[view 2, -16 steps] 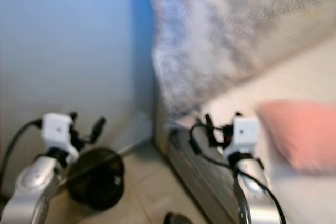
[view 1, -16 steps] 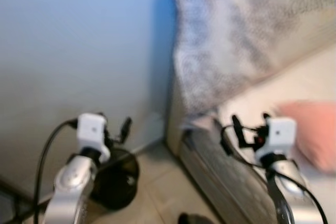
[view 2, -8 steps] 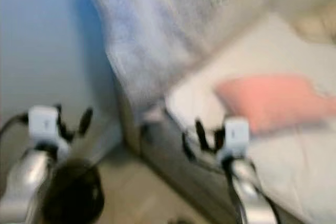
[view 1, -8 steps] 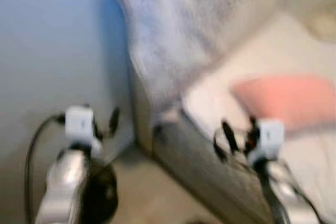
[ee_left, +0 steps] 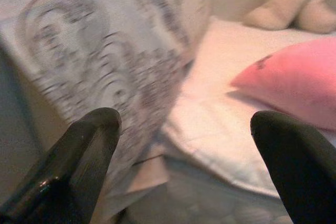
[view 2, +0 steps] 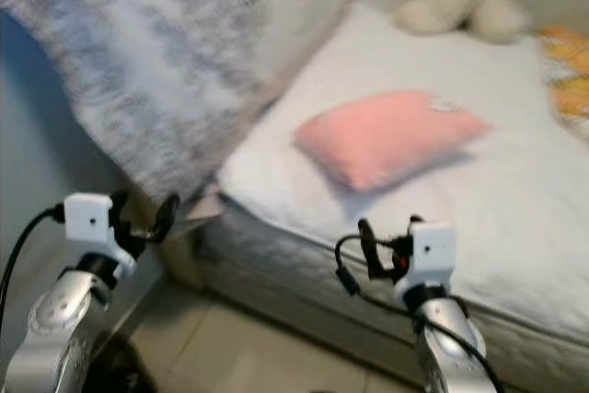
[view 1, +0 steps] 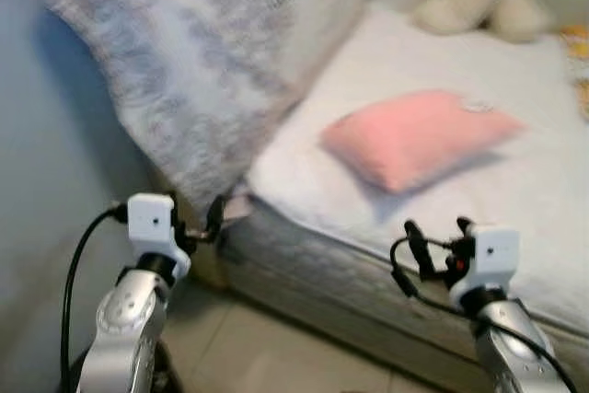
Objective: Clean up the room
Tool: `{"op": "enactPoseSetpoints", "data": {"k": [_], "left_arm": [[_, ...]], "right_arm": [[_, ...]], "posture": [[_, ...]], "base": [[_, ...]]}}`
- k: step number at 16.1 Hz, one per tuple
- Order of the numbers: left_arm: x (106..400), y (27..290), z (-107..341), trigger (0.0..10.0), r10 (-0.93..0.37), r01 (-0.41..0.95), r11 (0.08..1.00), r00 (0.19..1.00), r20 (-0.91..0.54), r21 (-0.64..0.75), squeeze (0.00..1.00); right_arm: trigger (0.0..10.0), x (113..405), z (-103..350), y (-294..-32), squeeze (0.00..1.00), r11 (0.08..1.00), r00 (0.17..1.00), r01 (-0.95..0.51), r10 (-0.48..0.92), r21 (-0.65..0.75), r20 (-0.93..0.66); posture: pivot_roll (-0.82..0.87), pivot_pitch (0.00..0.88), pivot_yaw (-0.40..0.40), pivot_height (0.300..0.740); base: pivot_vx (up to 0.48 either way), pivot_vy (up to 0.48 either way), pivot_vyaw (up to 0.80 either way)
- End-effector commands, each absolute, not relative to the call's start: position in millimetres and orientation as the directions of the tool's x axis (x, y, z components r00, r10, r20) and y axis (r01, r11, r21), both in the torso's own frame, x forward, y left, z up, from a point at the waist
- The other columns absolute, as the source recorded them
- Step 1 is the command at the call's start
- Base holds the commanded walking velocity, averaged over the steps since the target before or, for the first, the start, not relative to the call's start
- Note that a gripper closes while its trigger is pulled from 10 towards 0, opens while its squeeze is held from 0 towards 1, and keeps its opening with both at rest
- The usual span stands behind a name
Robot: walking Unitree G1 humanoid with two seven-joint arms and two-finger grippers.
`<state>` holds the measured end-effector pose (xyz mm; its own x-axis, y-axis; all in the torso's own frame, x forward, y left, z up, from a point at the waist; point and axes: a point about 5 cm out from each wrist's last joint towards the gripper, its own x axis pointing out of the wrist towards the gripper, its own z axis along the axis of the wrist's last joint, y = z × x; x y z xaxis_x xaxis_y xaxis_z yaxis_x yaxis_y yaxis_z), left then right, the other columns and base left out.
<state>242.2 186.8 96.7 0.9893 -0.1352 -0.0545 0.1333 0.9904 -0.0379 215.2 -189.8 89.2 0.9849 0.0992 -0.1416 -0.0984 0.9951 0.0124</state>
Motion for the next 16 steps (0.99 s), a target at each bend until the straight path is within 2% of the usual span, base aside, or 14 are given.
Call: {"op": "enactPoseSetpoints", "data": {"k": [1,6,11,12,13,16], "left_arm": [[243,191,100,10.0,-0.127,0.125,0.992,0.991,-0.049,-0.032,1.00],[240,190,102,10.0,-0.137,0.133,0.989,0.990,-0.045,-0.067,1.00],[242,192,104,10.0,-0.109,0.107,0.993,0.994,-0.033,-0.054,1.00],[243,191,106,10.0,-0.109,0.107,0.992,0.994,-0.024,-0.064,0.00],[243,190,108,10.0,-0.112,0.111,0.992,0.994,-0.015,-0.062,0.00],[243,190,106,10.0,-0.101,0.101,0.995,0.995,-0.021,-0.014,0.00]], "right_arm": [[10.0,217,95,-185,1.00,0.993,0.986,-0.114,0.116,0.027,-0.116],[10.0,208,91,-190,1.00,0.994,0.985,-0.103,0.106,0.028,-0.134],[10.0,215,96,-193,1.00,0.997,0.992,-0.072,0.074,0.020,-0.104],[10.0,217,99,-195,0.15,0.999,0.995,-0.054,0.054,-0.003,-0.081],[10.0,219,101,-196,0.00,0.998,0.996,-0.054,0.053,-0.014,-0.065],[10.0,223,102,-193,0.00,0.994,0.993,-0.102,0.099,-0.034,-0.069]], "posture": [[-0.06,0.000,0.008,0.740],[-0.06,0.000,0.001,0.740],[-0.05,0.000,-0.003,0.740],[-0.06,0.000,-0.003,0.740],[-0.06,0.000,-0.003,0.740],[-0.05,0.000,-0.007,0.740]], "base": [[0.000,0.000,-0.80],[0.000,0.000,-0.80],[0.000,0.000,-0.80],[0.000,0.000,-0.48],[0.000,0.000,0.00],[0.000,0.000,0.00]]}}
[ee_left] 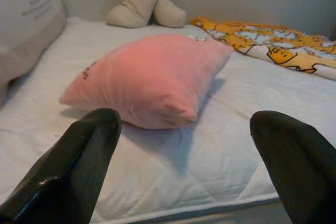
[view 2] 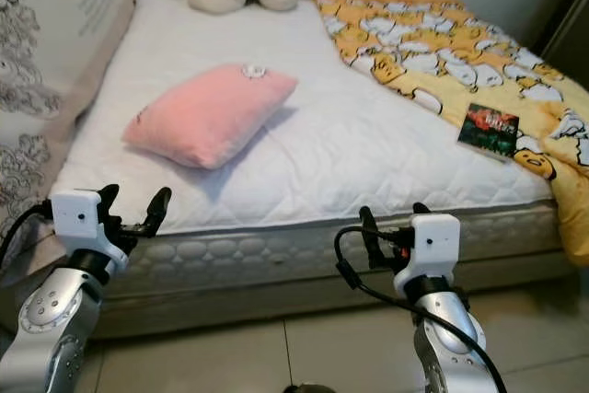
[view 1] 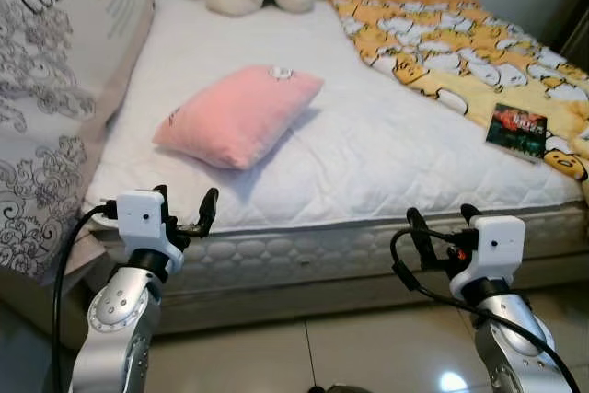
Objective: Clean up the room
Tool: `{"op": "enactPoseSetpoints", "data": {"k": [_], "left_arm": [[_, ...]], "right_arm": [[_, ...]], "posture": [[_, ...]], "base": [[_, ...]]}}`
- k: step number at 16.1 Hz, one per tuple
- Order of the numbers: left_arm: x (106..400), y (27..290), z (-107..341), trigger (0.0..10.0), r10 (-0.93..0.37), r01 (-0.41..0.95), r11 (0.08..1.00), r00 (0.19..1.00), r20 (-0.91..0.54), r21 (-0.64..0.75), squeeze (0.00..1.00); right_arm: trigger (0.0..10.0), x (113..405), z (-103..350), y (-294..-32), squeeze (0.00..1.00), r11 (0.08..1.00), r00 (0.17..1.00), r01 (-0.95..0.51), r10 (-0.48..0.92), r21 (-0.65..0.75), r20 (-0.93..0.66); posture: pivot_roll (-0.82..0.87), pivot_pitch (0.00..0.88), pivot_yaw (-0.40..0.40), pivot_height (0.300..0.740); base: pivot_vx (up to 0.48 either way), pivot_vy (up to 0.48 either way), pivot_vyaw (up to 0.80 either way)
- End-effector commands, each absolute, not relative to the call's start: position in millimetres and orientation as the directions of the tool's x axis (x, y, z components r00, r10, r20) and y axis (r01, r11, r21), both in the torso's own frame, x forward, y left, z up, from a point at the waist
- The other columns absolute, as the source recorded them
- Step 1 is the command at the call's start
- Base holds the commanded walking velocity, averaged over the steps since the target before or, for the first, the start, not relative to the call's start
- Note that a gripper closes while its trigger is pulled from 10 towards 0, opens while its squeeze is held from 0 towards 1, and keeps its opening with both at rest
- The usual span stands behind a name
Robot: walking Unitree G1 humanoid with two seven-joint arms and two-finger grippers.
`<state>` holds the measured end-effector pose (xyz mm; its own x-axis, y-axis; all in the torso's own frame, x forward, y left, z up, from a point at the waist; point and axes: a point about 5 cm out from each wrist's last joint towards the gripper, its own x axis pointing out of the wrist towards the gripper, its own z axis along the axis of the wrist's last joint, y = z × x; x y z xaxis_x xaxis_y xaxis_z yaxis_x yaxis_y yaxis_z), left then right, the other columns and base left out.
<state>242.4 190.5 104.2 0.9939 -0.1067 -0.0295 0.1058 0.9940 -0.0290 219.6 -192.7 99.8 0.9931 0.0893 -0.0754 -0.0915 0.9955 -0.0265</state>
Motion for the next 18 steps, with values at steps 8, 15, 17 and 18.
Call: {"op": "enactPoseSetpoints", "data": {"k": [8,15,17,18], "left_arm": [[250.4,184.9,109.3,10.0,-0.121,0.121,0.993,0.993,-0.019,0.008,0.00],[250.3,184.4,107.3,10.0,-0.136,0.137,0.990,0.990,-0.049,0.033,0.00],[251.2,187.2,108.1,10.0,-0.146,0.148,0.988,0.989,-0.037,0.054,0.00],[251.0,187.1,108.9,10.0,-0.154,0.155,0.986,0.988,-0.029,0.053,0.00]], "right_arm": [[10.0,229.6,99.9,-186.8,0.00,0.983,0.986,-0.155,0.147,-0.101,-0.079],[10.0,232.1,97.2,-193.6,0.00,0.991,0.991,-0.098,0.090,-0.086,-0.096],[10.0,232.0,96.7,-189.8,0.00,0.990,0.990,-0.114,0.106,-0.082,-0.096],[10.0,231.9,96.6,-189.3,0.00,0.990,0.990,-0.115,0.107,-0.076,-0.097]], "posture": [[-0.06,0.000,-0.003,0.740],[-0.05,0.000,0.002,0.740],[-0.05,0.000,0.002,0.740],[-0.05,0.000,0.002,0.740]], "base": [[0.000,-0.240,0.50],[0.000,-0.331,0.23],[0.000,0.000,0.00],[0.000,0.000,0.00]]}}
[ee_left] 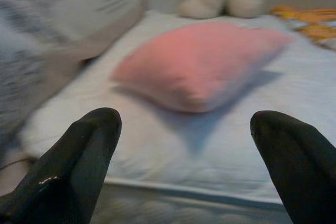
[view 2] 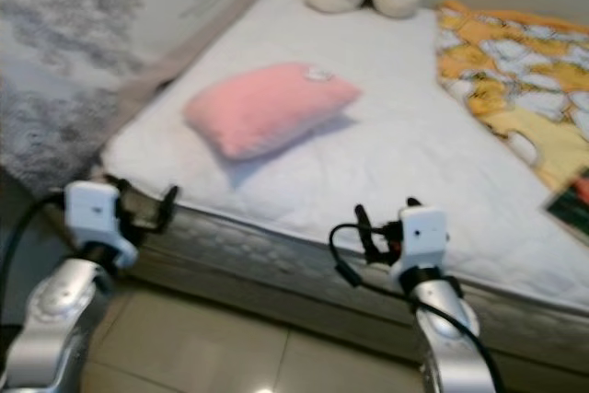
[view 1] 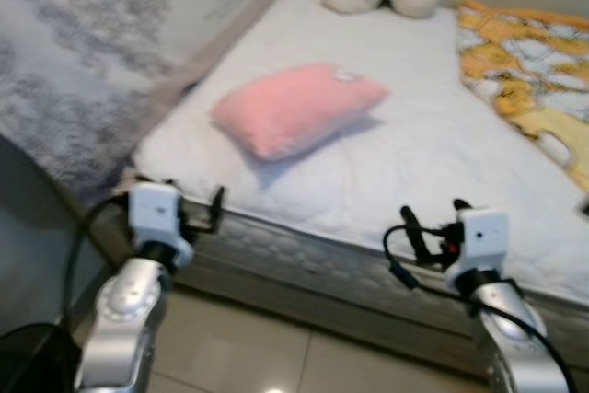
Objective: Clean up the room
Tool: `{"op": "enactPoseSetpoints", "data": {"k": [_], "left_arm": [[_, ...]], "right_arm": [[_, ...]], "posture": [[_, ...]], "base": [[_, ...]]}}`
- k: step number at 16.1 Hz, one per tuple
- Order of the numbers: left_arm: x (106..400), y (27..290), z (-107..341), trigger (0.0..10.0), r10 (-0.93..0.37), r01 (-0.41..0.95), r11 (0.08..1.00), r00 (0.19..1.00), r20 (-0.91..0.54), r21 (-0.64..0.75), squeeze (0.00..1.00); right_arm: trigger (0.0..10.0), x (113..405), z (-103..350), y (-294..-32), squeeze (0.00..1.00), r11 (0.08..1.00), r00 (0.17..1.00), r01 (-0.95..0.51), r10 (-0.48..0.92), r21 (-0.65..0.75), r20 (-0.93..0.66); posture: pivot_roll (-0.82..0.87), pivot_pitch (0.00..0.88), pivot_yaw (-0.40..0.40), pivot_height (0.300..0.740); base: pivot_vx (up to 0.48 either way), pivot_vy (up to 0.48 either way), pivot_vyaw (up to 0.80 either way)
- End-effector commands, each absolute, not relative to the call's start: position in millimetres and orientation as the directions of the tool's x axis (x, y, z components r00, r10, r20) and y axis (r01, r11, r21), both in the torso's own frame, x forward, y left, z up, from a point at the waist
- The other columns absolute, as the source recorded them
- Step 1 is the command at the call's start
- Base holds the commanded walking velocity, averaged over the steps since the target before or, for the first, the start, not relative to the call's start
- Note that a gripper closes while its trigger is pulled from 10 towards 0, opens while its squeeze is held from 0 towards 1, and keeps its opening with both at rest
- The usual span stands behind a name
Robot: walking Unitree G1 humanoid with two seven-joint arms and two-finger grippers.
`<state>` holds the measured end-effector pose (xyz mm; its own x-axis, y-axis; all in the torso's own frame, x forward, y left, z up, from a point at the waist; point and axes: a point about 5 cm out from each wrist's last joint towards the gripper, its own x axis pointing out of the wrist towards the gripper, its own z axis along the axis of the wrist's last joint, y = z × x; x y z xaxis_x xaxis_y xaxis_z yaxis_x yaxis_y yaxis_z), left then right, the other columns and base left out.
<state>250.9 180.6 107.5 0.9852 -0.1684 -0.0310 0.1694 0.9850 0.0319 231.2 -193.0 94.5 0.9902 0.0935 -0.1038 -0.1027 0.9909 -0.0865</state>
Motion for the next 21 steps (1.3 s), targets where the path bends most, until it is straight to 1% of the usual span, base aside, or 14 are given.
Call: {"op": "enactPoseSetpoints", "data": {"k": [1,3,7,10,13,19,21], "left_arm": [[250.9,186.9,110.0,10.0,-0.163,0.164,0.986,0.986,-0.022,0.043,0.00],[251.0,185.5,110.5,10.0,-0.174,0.175,0.984,0.984,-0.022,0.040,0.00],[253.5,182.9,110.1,10.0,-0.183,0.184,0.983,0.983,-0.021,0.030,0.00],[255.6,180.6,111.6,10.0,-0.189,0.189,0.982,0.982,-0.013,0.026,0.00],[257.3,179.4,112.0,10.0,-0.187,0.187,0.982,0.982,-0.008,0.020,0.00],[259.0,182.1,112.0,10.0,-0.179,0.179,0.984,0.984,-0.010,0.017,0.00],[260.7,182.7,111.2,10.0,-0.149,0.149,0.989,0.989,-0.014,-0.001,0.00]], "right_arm": [[10.0,232.1,96.4,-188.5,0.00,0.991,0.989,-0.115,0.107,-0.072,-0.098],[10.0,231.8,93.3,-189.6,0.00,0.996,0.990,-0.083,0.080,-0.017,-0.118],[10.0,233.0,96.1,-190.1,0.00,0.996,0.991,-0.087,0.083,-0.036,-0.109],[10.0,236.8,101.3,-184.5,0.00,0.990,0.988,-0.128,0.123,-0.060,-0.092],[10.0,236.2,100.2,-182.7,0.00,0.988,0.987,-0.137,0.130,-0.068,-0.098],[10.0,237.0,101.1,-188.2,0.00,0.991,0.989,-0.114,0.107,-0.068,-0.100],[10.0,236.3,100.5,-189.7,0.00,0.993,0.990,-0.103,0.096,-0.064,-0.102]], "posture": [[-0.05,0.000,0.002,0.740],[-0.05,0.000,0.003,0.740],[-0.05,0.000,0.004,0.740],[-0.06,0.000,-0.001,0.740],[-0.06,0.000,-0.003,0.740],[-0.06,0.000,-0.002,0.740],[-0.07,0.000,0.002,0.740]], "base": [[0.000,0.000,0.00],[0.364,0.000,0.00],[0.380,0.000,-0.80],[0.390,0.000,0.00],[0.420,0.000,0.00],[0.421,0.000,0.00],[0.000,0.000,0.00]]}}
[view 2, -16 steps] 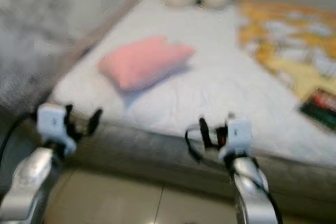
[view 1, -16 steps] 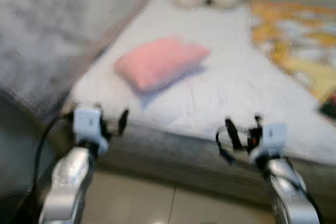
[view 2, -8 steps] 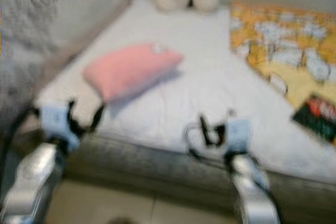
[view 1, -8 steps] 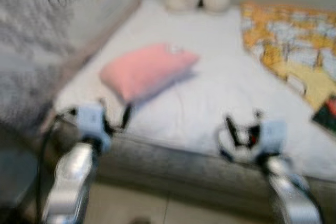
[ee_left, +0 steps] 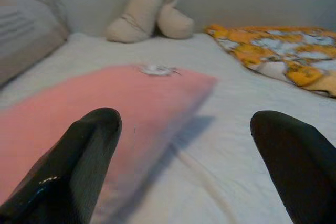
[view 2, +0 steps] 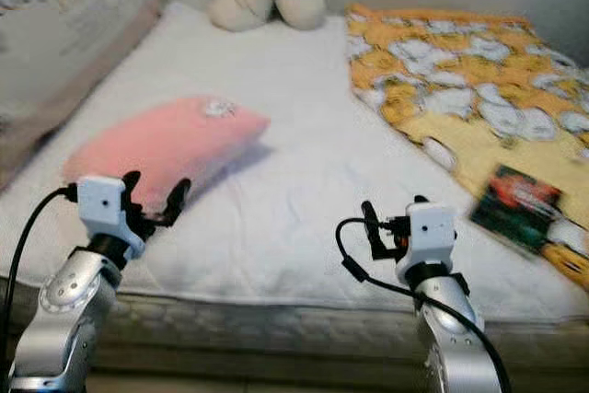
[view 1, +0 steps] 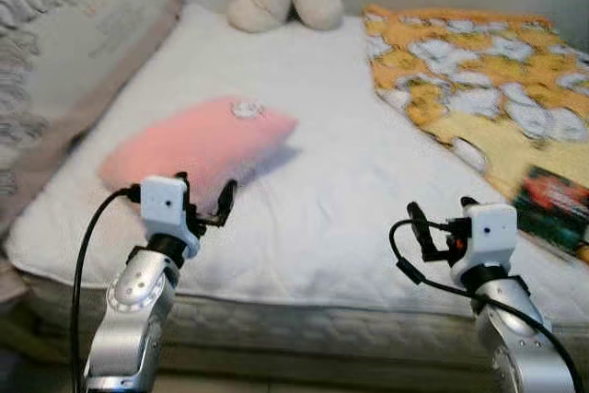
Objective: Clean up the room
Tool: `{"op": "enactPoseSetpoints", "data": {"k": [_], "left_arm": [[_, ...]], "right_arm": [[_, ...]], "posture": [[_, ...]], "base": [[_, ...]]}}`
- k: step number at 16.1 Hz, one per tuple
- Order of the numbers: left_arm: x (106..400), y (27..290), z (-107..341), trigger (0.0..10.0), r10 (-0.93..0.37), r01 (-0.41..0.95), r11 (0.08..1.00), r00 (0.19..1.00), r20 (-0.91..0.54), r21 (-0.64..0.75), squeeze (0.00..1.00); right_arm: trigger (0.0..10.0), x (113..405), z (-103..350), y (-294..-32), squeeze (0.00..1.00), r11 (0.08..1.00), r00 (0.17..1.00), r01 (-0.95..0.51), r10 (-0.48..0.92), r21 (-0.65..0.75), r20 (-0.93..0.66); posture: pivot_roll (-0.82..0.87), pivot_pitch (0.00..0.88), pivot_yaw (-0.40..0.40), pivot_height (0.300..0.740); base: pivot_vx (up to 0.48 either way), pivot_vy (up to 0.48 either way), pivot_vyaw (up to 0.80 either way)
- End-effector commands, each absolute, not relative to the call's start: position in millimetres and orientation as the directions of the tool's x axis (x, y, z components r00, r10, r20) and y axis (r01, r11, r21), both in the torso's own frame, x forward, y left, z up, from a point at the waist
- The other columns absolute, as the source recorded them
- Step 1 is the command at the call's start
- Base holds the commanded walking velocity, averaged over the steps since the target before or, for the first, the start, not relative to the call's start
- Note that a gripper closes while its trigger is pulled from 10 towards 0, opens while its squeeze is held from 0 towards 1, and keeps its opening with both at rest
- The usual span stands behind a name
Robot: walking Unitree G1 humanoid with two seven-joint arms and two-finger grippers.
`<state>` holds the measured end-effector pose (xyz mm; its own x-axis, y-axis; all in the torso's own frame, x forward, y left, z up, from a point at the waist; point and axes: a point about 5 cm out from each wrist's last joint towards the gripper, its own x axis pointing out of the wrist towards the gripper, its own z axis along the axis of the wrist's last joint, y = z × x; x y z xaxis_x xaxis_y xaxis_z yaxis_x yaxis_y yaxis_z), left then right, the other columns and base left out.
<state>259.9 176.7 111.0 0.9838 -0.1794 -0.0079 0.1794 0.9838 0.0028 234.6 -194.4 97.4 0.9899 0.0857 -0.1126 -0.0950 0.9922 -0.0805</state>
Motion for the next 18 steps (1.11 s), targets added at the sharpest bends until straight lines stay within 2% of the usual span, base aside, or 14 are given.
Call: {"op": "enactPoseSetpoints", "data": {"k": [1,4,18], "left_arm": [[262,182,110,10.0,-0.151,0.152,0.988,0.988,-0.028,0.036,0.00],[264,182,111,10.0,-0.152,0.153,0.987,0.988,-0.021,0.048,0.00],[264,181,116,10.0,-0.160,0.159,0.985,0.987,0.007,0.070,0.00]], "right_arm": [[10.0,237,100,-189,0.00,0.990,0.989,-0.115,0.106,-0.080,-0.104],[10.0,238,101,-186,0.00,0.990,0.988,-0.126,0.119,-0.069,-0.103],[10.0,247,107,-182,0.00,0.990,0.989,-0.133,0.130,-0.043,-0.073]], "posture": [[-0.07,0.000,0.000,0.740],[-0.06,0.000,-0.005,0.740],[-0.05,0.000,-0.015,0.740]], "base": [[0.000,0.000,0.00],[0.000,0.089,0.00],[0.000,0.410,0.00]]}}
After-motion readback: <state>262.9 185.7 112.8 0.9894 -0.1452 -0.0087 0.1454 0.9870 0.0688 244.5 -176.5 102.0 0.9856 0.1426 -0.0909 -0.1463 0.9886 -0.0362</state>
